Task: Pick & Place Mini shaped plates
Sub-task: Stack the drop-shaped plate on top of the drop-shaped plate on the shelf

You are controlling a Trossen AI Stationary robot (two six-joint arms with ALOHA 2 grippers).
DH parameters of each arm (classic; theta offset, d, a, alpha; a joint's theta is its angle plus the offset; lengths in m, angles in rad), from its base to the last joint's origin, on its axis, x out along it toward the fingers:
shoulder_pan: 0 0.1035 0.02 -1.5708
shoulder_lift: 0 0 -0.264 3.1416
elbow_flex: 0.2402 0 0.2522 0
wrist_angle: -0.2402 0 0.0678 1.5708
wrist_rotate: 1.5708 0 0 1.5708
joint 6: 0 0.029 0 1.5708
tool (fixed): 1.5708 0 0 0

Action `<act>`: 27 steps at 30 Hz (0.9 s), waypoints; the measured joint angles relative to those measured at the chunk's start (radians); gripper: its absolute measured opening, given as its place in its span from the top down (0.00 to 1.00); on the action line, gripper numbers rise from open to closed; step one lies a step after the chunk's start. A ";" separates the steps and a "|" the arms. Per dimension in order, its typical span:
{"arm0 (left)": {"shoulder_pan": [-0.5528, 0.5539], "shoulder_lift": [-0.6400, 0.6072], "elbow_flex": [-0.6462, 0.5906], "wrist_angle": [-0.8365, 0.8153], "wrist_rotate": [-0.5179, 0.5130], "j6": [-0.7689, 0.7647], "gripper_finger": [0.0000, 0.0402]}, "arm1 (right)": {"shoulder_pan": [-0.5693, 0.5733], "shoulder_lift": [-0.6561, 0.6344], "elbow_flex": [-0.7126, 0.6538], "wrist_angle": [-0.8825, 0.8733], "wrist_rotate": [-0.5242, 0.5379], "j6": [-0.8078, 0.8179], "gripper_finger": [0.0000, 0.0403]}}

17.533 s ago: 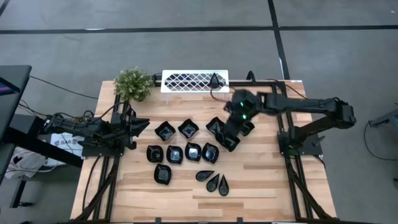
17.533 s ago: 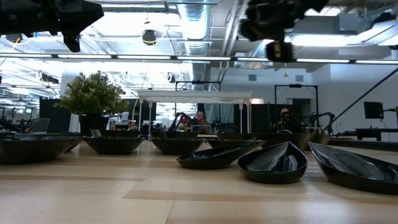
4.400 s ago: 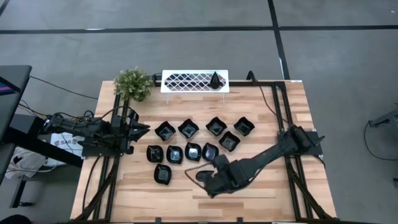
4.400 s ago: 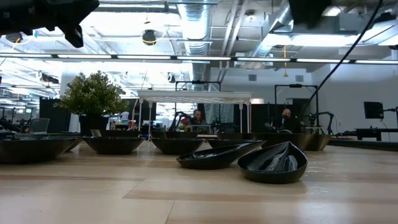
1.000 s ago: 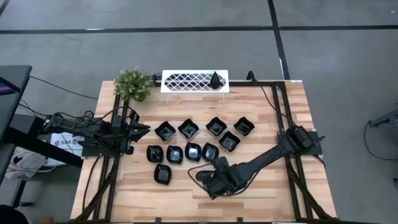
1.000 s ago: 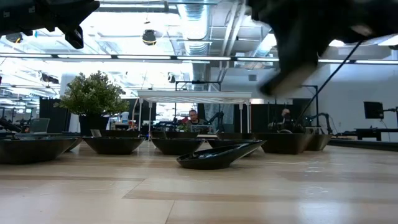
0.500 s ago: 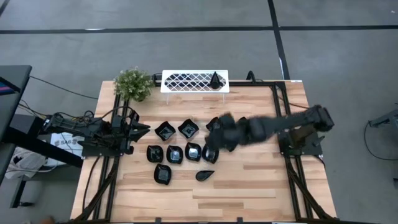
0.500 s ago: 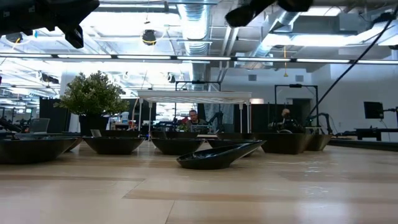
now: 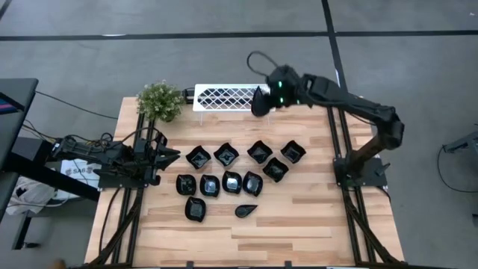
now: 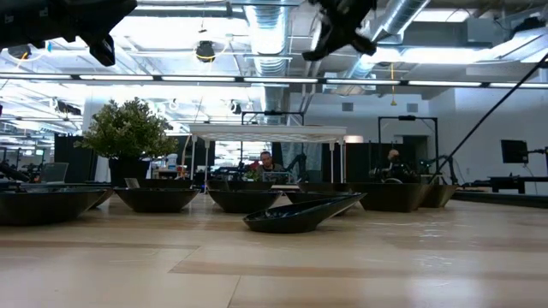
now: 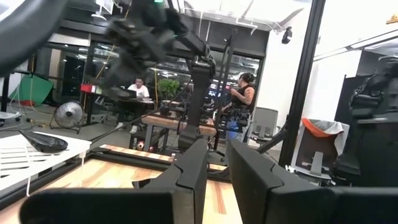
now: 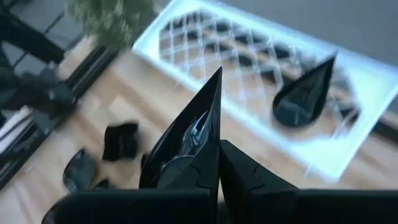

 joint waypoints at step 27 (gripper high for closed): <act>0.000 0.000 0.000 0.014 -0.005 0.000 0.83 | -0.197 0.260 0.000 0.088 -0.039 -0.005 1.00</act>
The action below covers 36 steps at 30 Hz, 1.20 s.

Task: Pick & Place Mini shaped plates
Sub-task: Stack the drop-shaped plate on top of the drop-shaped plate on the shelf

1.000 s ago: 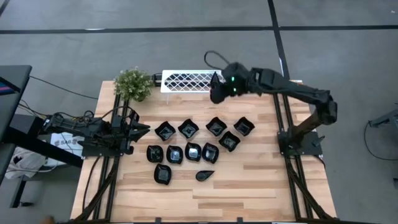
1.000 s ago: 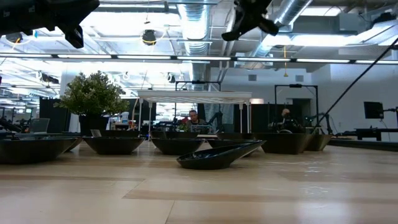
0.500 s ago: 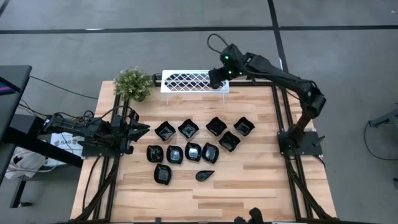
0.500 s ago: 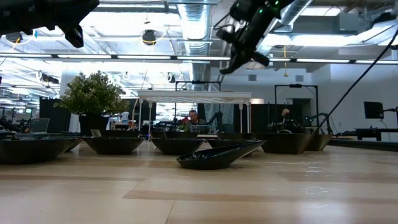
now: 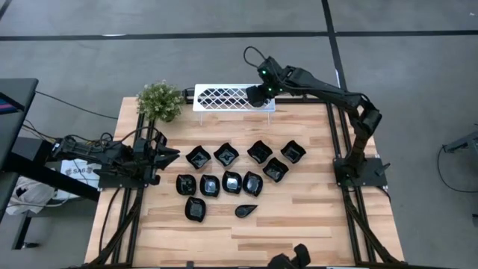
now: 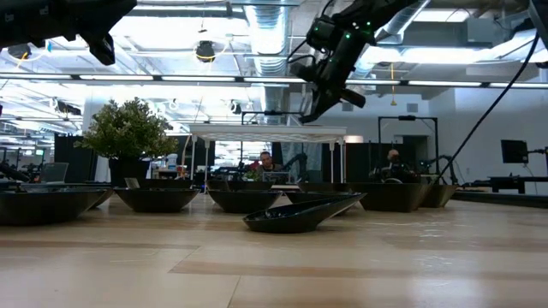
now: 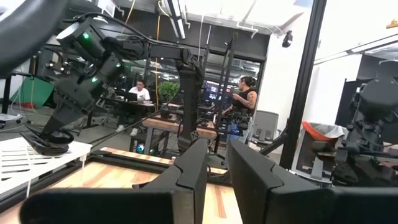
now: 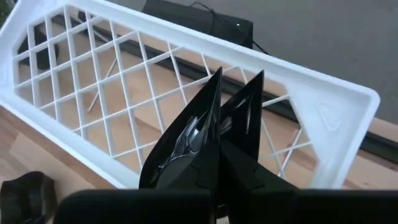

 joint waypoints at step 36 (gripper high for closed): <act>0.000 0.000 0.000 0.011 0.000 0.000 0.83 | -0.029 0.000 -0.021 0.008 0.016 -0.004 0.94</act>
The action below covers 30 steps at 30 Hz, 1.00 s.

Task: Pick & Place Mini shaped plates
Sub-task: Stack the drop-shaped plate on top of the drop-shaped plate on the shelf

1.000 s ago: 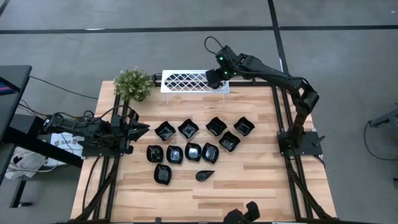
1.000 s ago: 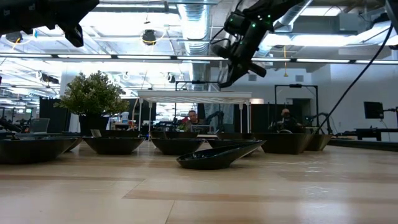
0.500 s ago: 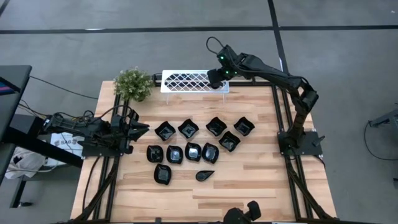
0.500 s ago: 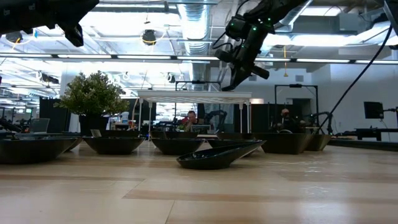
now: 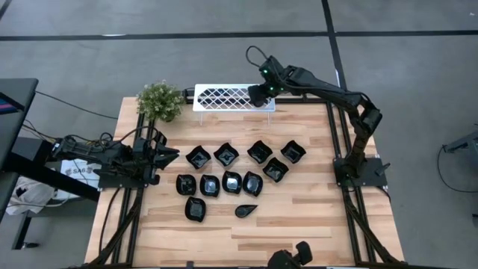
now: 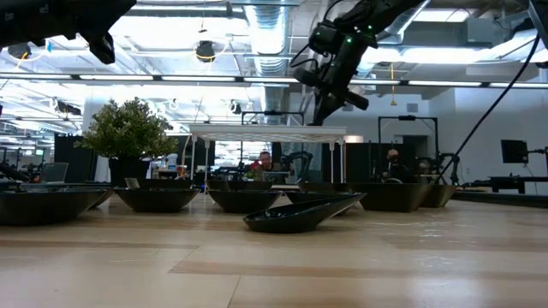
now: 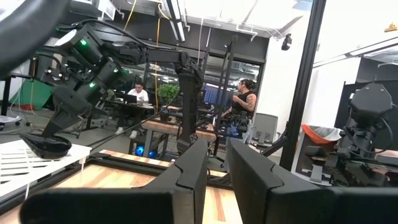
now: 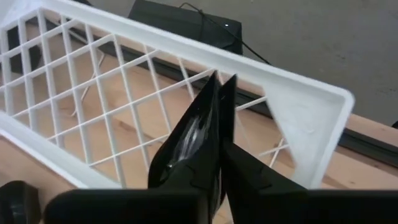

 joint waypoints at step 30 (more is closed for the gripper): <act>0.000 0.000 0.000 0.000 0.000 0.000 0.83 | 0.015 -0.074 0.000 -0.132 -0.004 -0.093 0.99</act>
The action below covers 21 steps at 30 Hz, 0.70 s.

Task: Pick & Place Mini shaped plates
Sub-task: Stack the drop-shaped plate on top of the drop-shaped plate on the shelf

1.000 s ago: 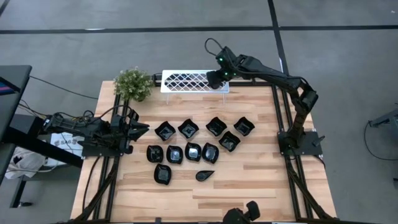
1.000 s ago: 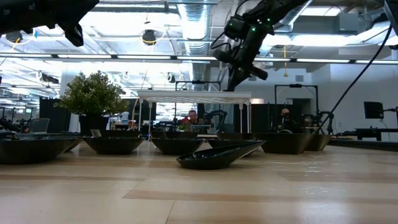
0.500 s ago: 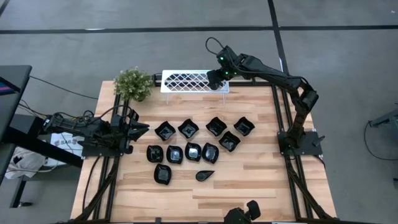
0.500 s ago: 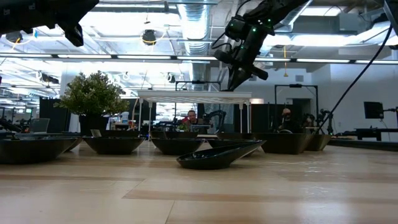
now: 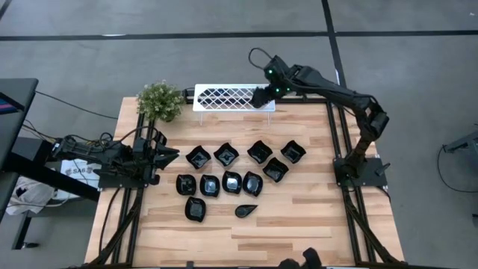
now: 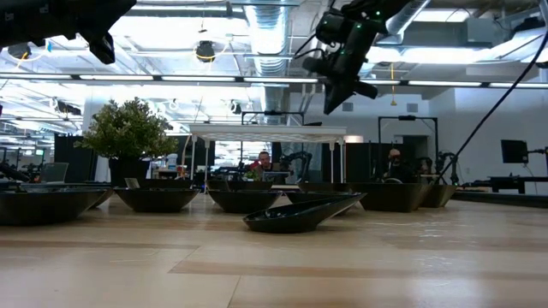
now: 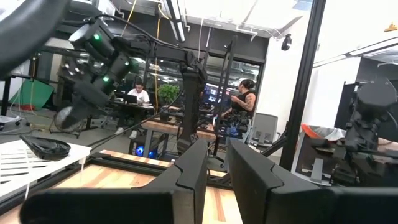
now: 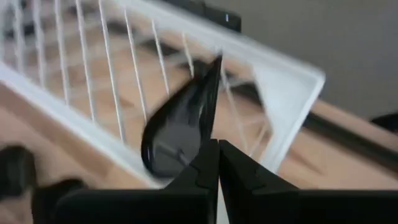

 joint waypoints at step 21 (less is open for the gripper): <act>0.000 0.000 0.000 0.000 0.000 0.000 0.83 | 0.615 -0.040 0.000 -0.342 -0.233 0.393 1.00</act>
